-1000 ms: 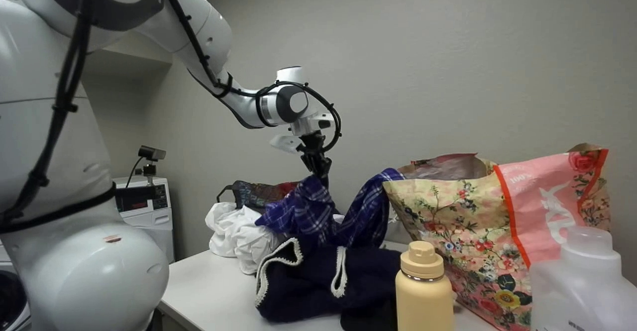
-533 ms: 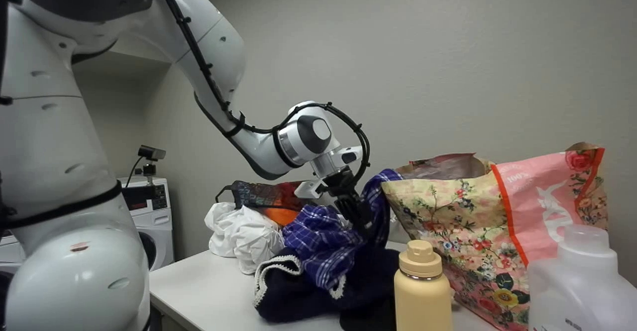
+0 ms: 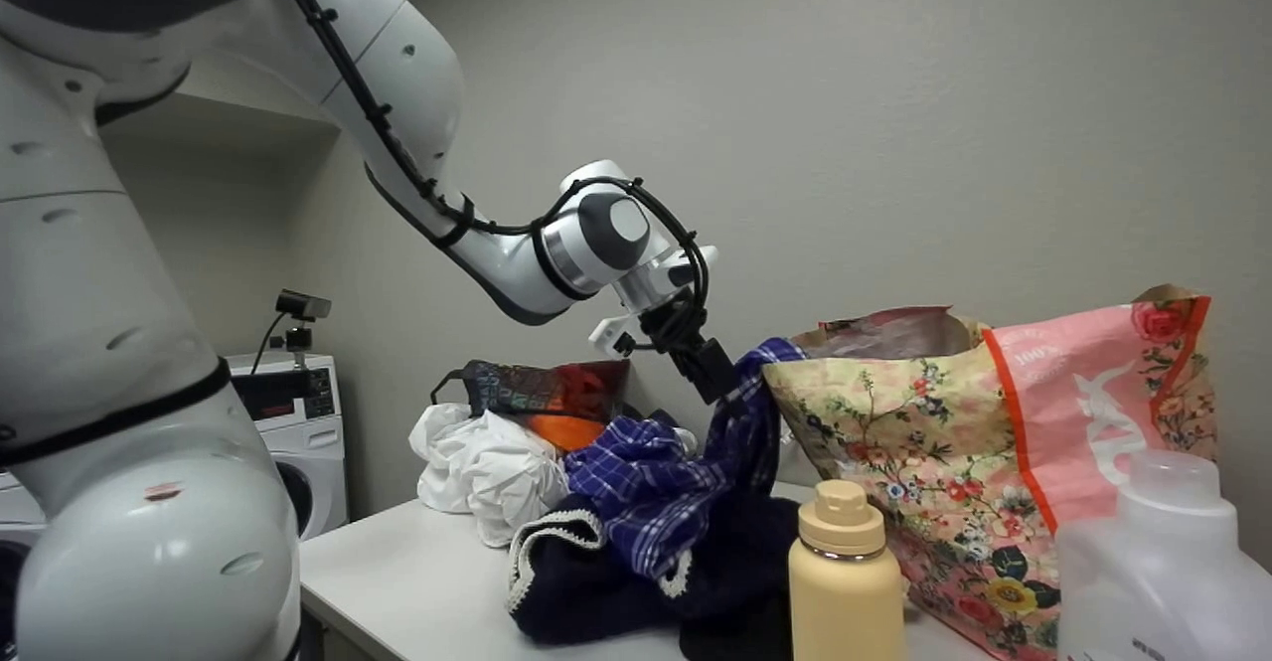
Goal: Pick up the blue cloth from the bag and put it on the table.
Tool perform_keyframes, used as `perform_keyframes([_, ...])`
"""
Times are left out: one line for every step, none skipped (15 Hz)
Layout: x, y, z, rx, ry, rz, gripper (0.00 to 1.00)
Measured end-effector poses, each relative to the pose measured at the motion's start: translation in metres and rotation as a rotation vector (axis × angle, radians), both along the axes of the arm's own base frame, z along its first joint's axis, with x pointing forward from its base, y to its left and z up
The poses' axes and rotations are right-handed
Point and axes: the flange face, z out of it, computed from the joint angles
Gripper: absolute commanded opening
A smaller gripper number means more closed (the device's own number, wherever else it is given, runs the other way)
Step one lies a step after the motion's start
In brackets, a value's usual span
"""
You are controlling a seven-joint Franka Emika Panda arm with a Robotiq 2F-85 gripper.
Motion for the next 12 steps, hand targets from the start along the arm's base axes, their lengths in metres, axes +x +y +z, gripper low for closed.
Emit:
perform_keyframes([0.003, 0.002, 0.006, 0.011, -0.036, -0.012, 1.0])
perform_keyframes([0.006, 0.004, 0.009, 0.027, -0.074, -0.025, 1.0])
perform_keyframes([0.01, 0.007, 0.009, 0.045, -0.105, -0.034, 1.0])
perform_keyframes([0.014, 0.01, 0.006, 0.066, -0.133, -0.042, 1.0])
perform_keyframes([0.019, 0.014, 0.002, 0.088, -0.16, -0.046, 1.0])
perform_keyframes([0.025, 0.019, -0.002, 0.109, -0.187, -0.05, 1.0])
perform_keyframes([0.031, 0.023, -0.006, 0.127, -0.218, -0.052, 0.75])
perform_keyframes([0.037, 0.027, -0.008, 0.143, -0.252, -0.056, 0.74])
perform_keyframes([0.043, 0.03, -0.009, 0.154, -0.286, -0.058, 0.66])
perform_keyframes([0.048, 0.032, -0.009, 0.163, -0.318, -0.062, 0.58])
perform_keyframes([0.052, 0.032, -0.008, 0.165, -0.345, -0.067, 0.51])
perform_keyframes([0.056, 0.032, -0.007, 0.159, -0.372, -0.069, 0.43])
